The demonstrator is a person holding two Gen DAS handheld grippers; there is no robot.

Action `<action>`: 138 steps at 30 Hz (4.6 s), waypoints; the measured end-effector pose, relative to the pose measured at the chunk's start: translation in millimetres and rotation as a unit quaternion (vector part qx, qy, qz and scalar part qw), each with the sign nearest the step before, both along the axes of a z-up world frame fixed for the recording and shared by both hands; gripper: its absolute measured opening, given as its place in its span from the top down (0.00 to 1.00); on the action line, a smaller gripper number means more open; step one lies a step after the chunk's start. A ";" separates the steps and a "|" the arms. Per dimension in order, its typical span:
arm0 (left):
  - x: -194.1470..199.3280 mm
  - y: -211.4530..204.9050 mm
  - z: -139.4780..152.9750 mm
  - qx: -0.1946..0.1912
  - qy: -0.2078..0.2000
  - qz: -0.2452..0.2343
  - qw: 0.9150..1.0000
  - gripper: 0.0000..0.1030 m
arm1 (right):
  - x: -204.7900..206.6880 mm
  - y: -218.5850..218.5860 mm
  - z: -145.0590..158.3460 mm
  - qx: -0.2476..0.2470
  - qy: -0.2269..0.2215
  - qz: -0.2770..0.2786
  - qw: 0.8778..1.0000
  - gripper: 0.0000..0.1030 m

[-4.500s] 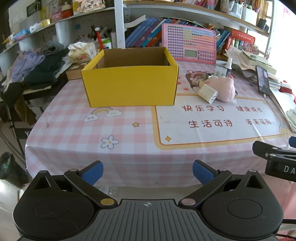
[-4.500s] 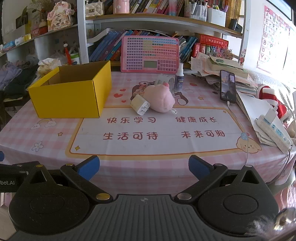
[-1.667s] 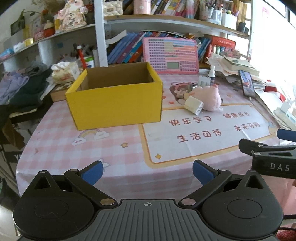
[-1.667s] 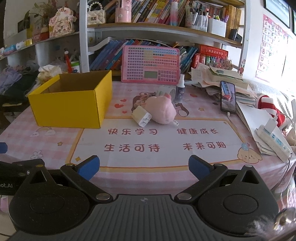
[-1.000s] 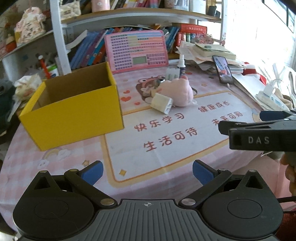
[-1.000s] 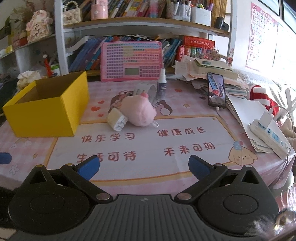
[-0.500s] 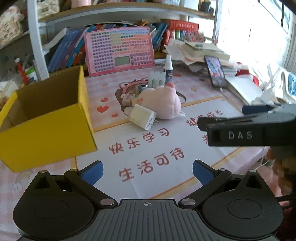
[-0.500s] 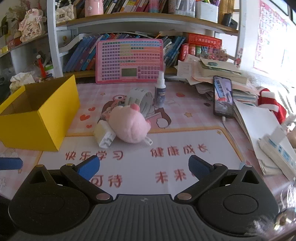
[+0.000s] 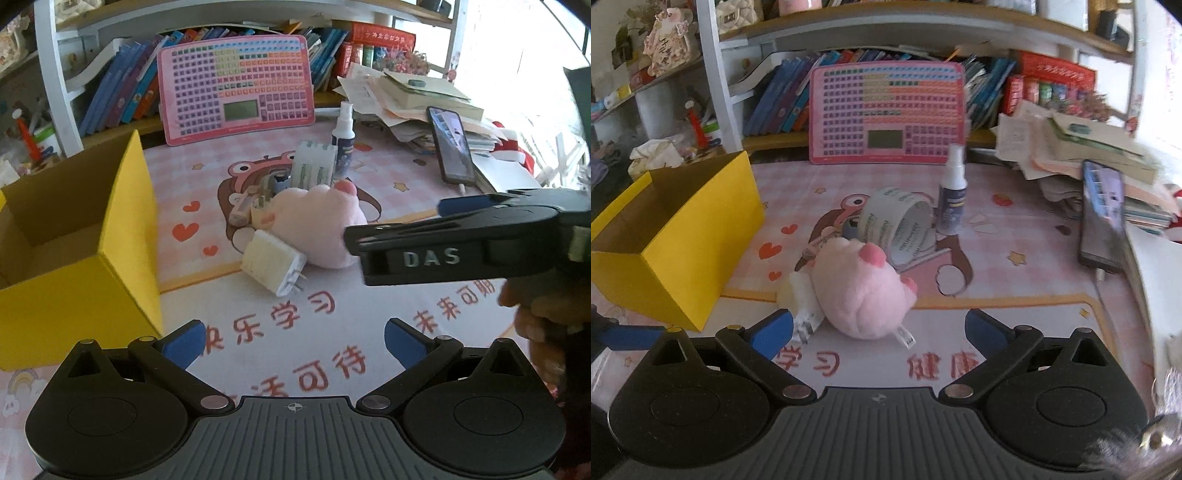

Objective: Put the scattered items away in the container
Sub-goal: 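Reach the right tool to the pink plush pig and close on it, then grasp the white plug adapter with the left tool while right holds the pig, then carry the adapter and pig with both tools over the yellow box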

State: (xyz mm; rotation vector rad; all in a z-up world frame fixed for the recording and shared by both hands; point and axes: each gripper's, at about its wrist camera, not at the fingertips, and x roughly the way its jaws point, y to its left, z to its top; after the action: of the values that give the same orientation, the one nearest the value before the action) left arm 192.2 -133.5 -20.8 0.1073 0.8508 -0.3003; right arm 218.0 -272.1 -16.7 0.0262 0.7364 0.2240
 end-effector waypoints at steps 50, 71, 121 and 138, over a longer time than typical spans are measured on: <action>115.2 -45.6 -61.1 0.029 0.038 0.097 0.994 0.37 | 50.1 -63.4 -36.6 -0.024 0.058 0.067 0.996 0.31; 53.2 -30.1 -29.9 -0.008 0.016 0.069 0.997 0.37 | 9.4 -51.7 -25.6 -0.015 0.040 0.070 0.997 0.46; -150.8 169.2 12.4 -0.043 -0.064 0.052 0.996 0.37 | -193.9 146.7 9.3 -0.064 -0.005 0.039 0.997 0.45; -151.1 210.7 12.2 -0.041 -0.064 0.089 0.993 0.37 | -184.5 192.3 9.3 -0.064 -0.008 0.089 0.994 0.45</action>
State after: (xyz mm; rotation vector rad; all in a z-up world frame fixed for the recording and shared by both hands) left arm 41.1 77.2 -8.6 -0.0249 0.7145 -0.1592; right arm 33.5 -79.8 -7.3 -0.1629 0.7365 0.3457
